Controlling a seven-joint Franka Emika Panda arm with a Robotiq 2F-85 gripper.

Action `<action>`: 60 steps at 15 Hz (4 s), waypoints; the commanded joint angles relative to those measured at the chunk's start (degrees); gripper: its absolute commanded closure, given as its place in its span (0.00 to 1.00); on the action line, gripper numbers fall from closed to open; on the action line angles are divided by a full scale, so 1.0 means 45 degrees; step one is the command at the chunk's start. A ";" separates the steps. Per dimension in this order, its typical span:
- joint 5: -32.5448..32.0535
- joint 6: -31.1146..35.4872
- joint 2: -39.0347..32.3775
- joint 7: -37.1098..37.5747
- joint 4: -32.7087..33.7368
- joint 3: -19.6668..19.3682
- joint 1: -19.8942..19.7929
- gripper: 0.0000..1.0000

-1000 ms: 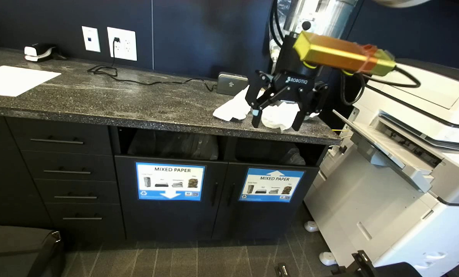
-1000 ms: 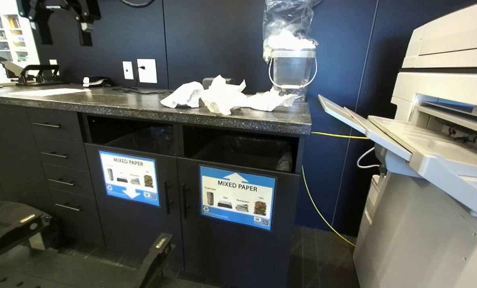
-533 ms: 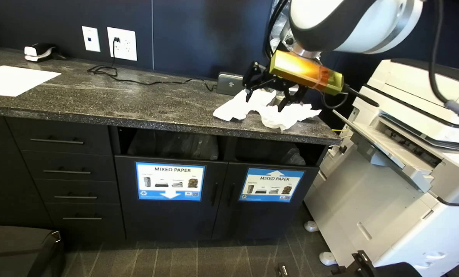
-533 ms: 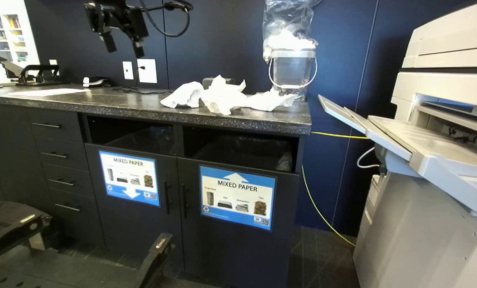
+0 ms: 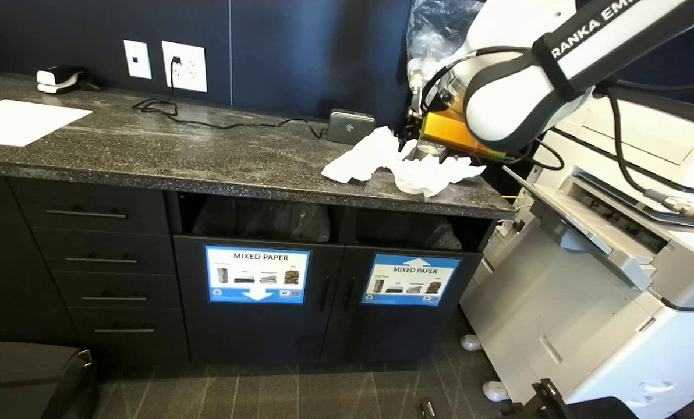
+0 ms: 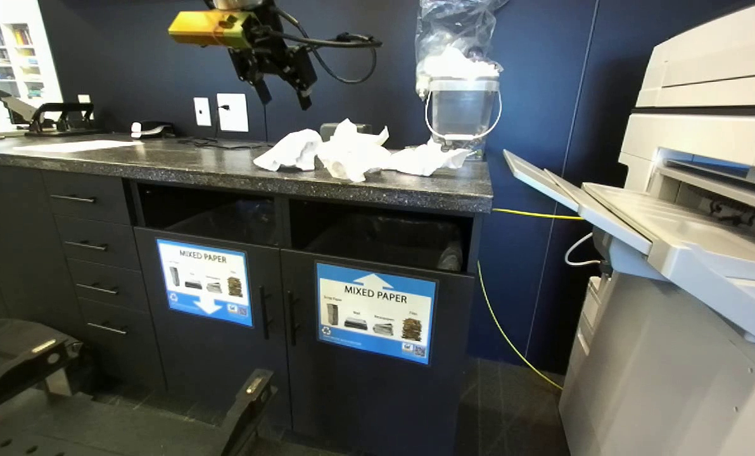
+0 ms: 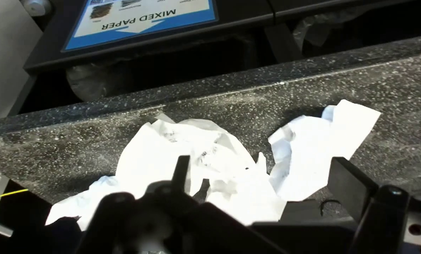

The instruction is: Pick up two pieces of paper from the countertop and put them in the right bin.

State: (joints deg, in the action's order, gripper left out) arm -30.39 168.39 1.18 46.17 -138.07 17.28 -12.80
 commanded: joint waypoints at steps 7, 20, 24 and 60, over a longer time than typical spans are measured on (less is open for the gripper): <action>-0.1493 -0.0052 -0.4882 -0.1517 0.4188 -0.0278 0.0047 0.00; -0.0127 -0.4209 -0.5979 -0.4948 0.7170 -0.3740 0.3440 0.00; 0.1519 -0.4284 -0.6624 -0.6117 0.7522 -0.4098 0.3765 0.00; 0.3345 -0.5962 -0.8743 -0.7106 0.9840 -0.5344 0.4233 0.95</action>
State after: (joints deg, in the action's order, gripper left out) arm -15.92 148.33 -37.26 17.00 -94.83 -5.01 5.42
